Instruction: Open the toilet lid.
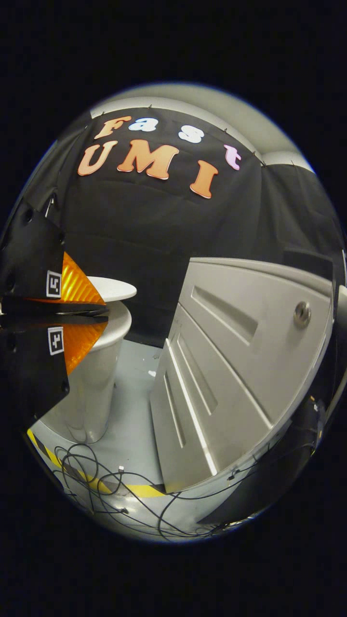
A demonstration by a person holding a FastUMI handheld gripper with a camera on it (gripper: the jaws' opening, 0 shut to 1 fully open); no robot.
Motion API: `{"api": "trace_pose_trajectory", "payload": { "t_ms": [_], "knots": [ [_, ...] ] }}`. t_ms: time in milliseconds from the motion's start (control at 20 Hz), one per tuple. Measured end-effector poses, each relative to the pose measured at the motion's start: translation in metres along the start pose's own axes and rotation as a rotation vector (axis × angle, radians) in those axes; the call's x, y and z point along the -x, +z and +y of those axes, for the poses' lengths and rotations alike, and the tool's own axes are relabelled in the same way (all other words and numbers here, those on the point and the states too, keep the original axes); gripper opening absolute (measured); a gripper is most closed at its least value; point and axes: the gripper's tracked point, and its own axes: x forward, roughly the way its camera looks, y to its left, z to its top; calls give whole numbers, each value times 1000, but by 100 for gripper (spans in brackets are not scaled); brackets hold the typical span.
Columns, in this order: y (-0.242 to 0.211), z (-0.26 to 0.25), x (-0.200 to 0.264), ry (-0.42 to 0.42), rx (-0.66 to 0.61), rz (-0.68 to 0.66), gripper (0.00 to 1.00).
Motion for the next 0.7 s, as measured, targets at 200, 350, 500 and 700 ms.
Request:
{"api": "trace_pose_trajectory", "payload": {
  "t_ms": [200, 350, 500, 700],
  "knots": [
    [1, 41, 12, 47, 29, -44, 9],
    [-2, 83, 24, 89, 87, -61, 8],
    [-10, 115, 34, 102, 164, -69, 8],
    [-22, 173, 47, 163, 235, -106, 8]
  ]
}}
